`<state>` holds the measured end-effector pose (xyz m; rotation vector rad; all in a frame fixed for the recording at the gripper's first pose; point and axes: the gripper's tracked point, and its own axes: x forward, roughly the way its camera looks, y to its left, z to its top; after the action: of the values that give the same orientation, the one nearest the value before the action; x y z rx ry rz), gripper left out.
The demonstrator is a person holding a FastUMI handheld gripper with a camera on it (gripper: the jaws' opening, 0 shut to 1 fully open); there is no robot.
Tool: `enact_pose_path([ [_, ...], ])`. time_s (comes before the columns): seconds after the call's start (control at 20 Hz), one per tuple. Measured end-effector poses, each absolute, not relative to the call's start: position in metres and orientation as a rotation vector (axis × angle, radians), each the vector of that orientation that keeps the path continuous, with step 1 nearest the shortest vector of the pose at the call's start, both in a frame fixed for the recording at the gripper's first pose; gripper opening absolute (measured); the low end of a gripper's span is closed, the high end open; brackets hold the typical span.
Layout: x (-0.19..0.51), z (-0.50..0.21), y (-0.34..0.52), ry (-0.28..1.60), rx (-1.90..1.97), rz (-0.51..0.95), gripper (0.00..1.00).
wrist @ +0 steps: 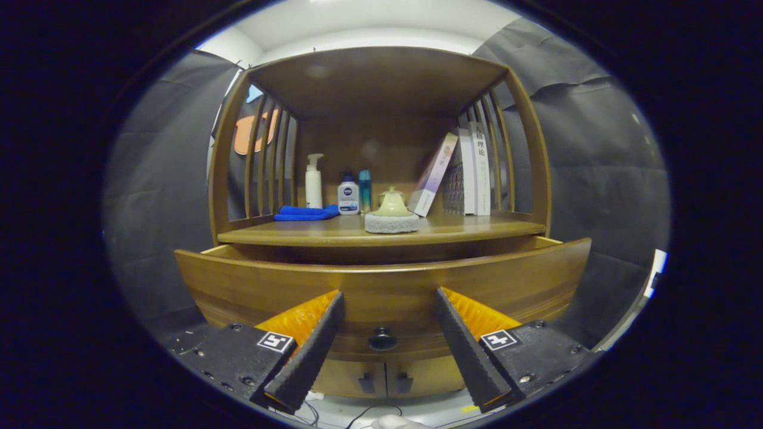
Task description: Pull open the drawer, take out the items inside it, and place them on the countertop above the cabinet.
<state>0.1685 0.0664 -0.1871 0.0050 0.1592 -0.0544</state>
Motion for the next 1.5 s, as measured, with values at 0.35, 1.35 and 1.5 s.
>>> enact_pose_path([
  [0.35, 0.24, -0.191, 0.065, 0.164, -0.015, -0.054, 1.0],
  [1.35, 0.09, -0.07, 0.031, 0.083, -0.023, 0.029, 0.99],
  [1.5, 0.046, -0.042, 0.021, 0.062, -0.009, 0.048, 0.99],
])
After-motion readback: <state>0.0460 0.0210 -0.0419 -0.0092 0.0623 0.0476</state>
